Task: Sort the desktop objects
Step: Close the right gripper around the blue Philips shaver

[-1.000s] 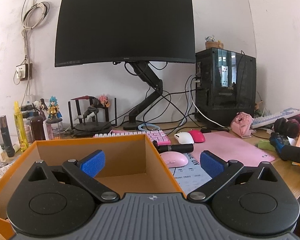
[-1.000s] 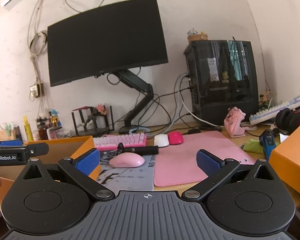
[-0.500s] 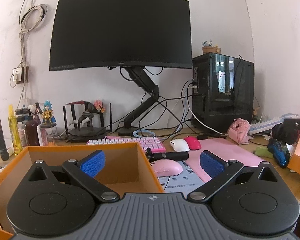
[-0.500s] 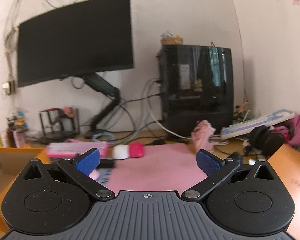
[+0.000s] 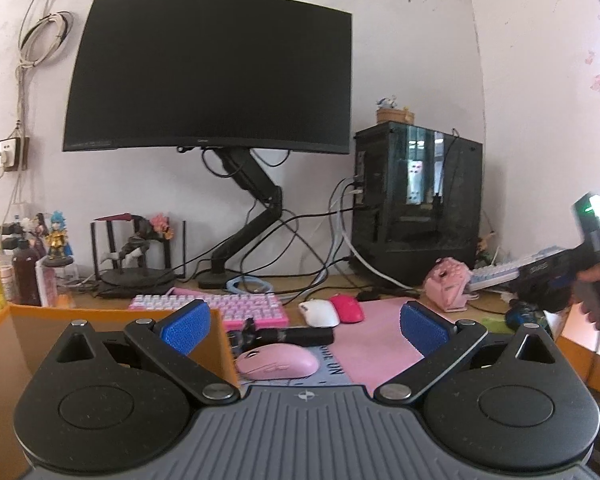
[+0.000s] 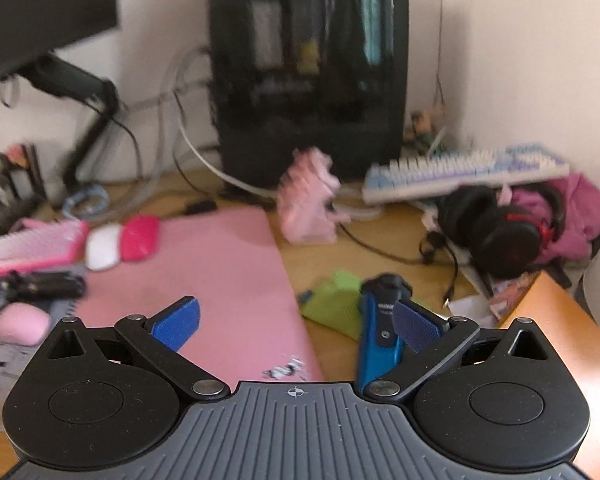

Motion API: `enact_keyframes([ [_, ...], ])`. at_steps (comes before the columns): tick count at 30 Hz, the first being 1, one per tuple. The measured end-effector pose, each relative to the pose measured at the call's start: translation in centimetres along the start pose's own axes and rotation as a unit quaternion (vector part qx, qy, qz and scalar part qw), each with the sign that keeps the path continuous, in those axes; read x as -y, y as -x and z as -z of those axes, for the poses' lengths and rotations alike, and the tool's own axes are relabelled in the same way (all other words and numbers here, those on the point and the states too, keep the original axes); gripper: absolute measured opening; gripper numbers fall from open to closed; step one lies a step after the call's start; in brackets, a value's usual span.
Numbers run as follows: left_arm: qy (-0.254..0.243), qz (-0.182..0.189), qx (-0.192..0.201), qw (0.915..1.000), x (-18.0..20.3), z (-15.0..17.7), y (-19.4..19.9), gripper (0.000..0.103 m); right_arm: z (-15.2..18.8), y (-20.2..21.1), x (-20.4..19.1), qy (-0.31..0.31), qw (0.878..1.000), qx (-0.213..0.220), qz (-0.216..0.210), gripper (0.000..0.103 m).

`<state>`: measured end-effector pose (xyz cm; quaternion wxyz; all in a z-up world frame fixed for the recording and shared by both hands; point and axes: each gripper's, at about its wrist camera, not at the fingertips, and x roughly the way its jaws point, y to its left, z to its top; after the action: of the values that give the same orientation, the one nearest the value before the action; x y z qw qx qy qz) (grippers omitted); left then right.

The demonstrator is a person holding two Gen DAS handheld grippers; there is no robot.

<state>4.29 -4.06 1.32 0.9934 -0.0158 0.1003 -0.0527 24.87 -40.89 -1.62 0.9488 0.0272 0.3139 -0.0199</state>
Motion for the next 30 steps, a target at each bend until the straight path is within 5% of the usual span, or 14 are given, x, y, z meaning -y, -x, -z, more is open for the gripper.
enact_keyframes([
  [12, 0.012, 0.026, 0.005, 0.9996, 1.5, 0.2, -0.9, 0.103, -0.9, -8.2, 3.4, -0.013, 0.991, -0.129, 0.042, 0.095],
  [18, 0.015, 0.028, -0.005, 0.9995, 1.6, 0.5, -1.6, 0.103, -0.5, -10.2, 4.1, -0.016, 0.986, -0.156, 0.059, 0.076],
  [30, 0.023, 0.033, -0.002, 0.9992, 1.3, 0.3, -1.6, 0.103, -0.8, -12.7, 5.1, 0.007, 0.977, -0.198, 0.079, 0.058],
])
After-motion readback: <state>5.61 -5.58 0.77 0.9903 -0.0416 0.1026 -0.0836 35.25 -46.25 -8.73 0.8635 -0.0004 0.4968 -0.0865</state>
